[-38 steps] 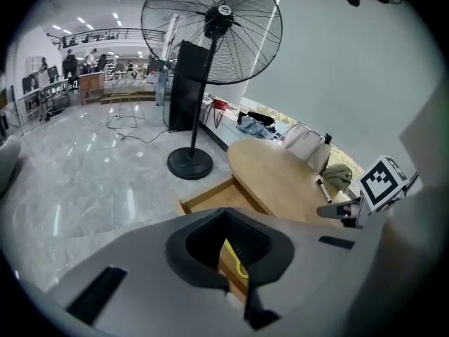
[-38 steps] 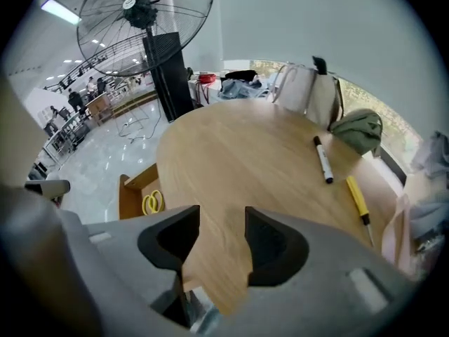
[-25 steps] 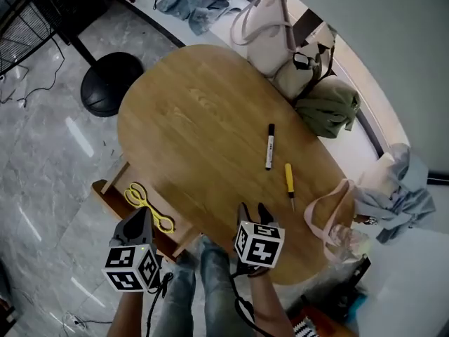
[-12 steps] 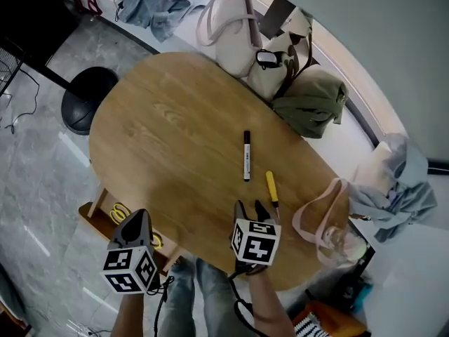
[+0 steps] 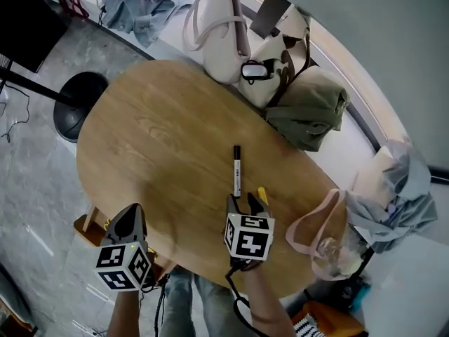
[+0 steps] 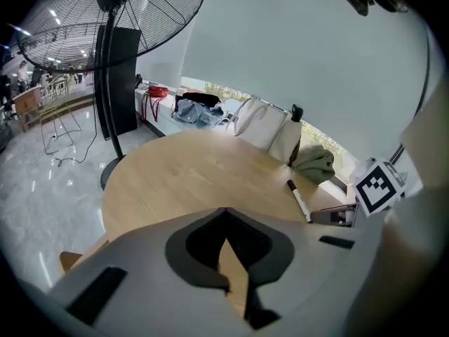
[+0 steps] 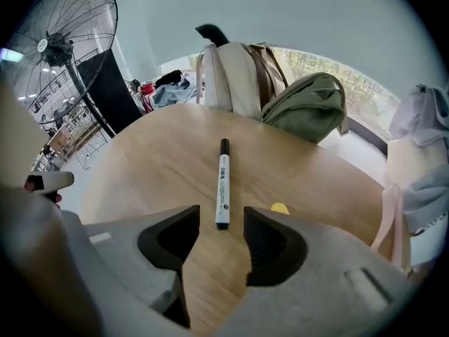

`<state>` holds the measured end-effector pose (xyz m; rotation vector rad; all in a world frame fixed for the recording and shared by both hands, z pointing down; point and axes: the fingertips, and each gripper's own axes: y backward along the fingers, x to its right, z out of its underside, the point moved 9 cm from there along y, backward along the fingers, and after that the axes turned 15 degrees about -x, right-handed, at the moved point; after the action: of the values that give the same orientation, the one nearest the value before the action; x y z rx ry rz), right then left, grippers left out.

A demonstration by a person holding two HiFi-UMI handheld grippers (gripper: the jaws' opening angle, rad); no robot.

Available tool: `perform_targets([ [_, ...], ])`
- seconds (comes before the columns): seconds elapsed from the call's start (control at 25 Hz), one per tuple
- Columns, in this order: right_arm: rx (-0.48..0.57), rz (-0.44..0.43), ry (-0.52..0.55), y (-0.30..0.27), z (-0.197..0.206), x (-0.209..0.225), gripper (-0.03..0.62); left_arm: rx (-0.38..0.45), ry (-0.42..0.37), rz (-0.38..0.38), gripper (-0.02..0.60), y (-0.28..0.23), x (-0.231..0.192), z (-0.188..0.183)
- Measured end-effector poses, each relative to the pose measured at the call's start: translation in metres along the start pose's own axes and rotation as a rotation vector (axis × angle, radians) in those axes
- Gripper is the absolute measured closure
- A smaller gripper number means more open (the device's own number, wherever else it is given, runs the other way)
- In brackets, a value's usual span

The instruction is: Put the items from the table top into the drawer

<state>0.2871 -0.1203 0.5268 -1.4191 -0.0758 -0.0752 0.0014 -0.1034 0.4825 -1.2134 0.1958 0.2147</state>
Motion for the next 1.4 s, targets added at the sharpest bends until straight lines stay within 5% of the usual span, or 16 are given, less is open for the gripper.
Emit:
perform_targets([
  [0.88, -0.031, -0.009, 0.053, -0.033, -0.047, 0.003, 0.422, -0.018, 0.035, -0.012, 0.586, -0.024, -0.001, -0.016],
  [1.4, -0.048, 0.018, 0.095, -0.036, -0.051, 0.003, 0.511, -0.009, 0.059, -0.016, 0.586, -0.024, -0.003, -0.011],
])
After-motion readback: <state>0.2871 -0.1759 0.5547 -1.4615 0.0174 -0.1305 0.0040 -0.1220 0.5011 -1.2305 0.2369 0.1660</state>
